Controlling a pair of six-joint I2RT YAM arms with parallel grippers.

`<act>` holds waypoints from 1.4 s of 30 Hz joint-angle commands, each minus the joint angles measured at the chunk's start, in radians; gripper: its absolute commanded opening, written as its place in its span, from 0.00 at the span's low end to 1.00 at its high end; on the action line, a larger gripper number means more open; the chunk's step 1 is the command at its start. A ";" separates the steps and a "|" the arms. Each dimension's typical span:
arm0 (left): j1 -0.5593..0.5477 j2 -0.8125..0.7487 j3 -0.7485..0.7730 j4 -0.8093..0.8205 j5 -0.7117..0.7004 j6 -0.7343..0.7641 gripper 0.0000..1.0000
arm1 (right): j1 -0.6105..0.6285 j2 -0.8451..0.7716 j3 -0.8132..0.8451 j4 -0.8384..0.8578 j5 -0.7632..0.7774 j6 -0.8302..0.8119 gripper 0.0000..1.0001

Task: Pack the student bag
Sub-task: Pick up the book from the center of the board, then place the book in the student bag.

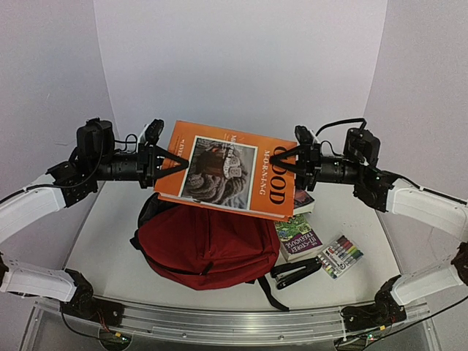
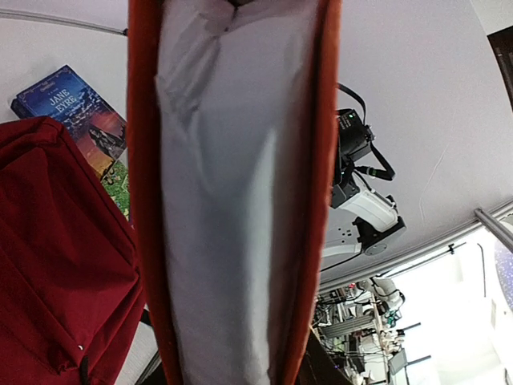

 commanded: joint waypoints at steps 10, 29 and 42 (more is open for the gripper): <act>0.058 -0.036 -0.104 0.015 -0.125 -0.152 0.20 | 0.007 0.016 0.008 -0.031 0.208 -0.143 0.86; 0.508 -0.120 -0.040 -0.195 -0.074 -0.089 0.22 | 0.282 0.018 0.182 -0.504 0.844 -0.420 0.97; 0.542 -0.374 -0.110 -0.294 -0.364 -0.178 0.22 | 0.724 0.587 0.651 -0.567 1.040 -0.475 0.96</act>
